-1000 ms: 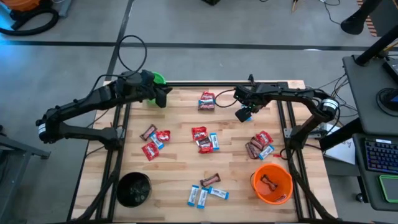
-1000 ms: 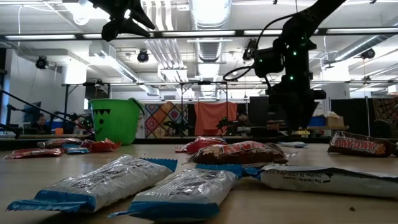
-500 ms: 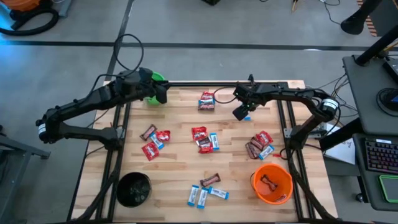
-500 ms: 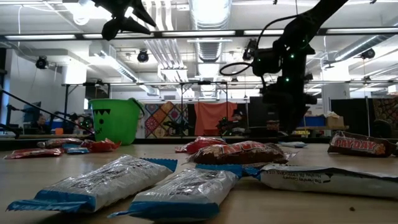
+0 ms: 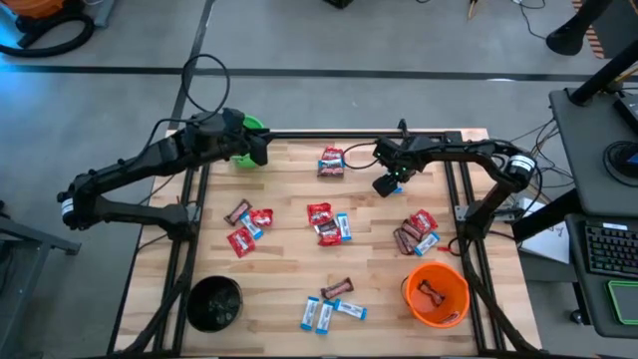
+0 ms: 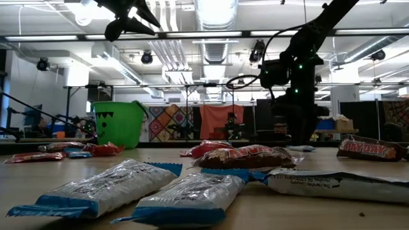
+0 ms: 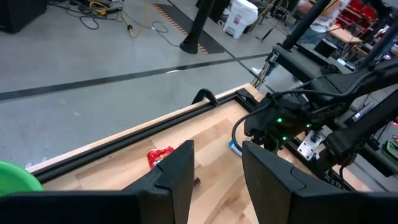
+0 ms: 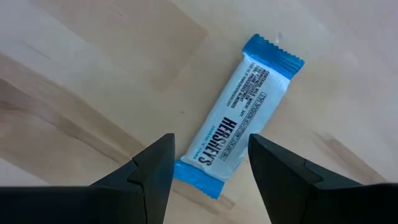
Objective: Sort candy
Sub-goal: Put the white chocolate into the black bucket
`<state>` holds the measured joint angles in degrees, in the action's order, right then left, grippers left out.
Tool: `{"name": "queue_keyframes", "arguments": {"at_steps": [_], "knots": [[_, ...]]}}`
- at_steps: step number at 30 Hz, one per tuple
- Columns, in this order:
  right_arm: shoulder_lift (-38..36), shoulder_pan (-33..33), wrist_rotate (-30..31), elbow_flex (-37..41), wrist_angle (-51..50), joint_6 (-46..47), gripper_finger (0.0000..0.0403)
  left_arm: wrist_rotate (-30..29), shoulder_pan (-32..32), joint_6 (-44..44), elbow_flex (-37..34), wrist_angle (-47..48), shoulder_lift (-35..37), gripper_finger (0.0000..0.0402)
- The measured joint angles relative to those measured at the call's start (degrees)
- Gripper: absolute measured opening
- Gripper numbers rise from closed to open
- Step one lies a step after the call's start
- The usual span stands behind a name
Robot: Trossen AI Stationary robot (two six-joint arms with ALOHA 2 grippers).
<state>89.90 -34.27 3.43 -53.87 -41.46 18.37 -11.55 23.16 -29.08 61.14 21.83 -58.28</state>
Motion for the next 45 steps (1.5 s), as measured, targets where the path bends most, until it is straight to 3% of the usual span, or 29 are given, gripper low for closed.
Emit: {"name": "queue_keyframes", "arguments": {"at_steps": [25,34,45], "knots": [[-0.2,0.1,-1.1,2.0,0.2,4.2,0.0196,0.1,0.0,1.1,0.0,0.1,1.4,0.0118],[-0.2,0.1,-2.4,4.3,6.3,5.3,0.0196,0.3,0.0,1.6,0.0,0.1,1.6,0.0118],[4.2,0.0,-2.2,5.6,8.1,8.1,0.0193,0.5,0.0,1.6,0.0,0.1,1.6,0.0118]]}}
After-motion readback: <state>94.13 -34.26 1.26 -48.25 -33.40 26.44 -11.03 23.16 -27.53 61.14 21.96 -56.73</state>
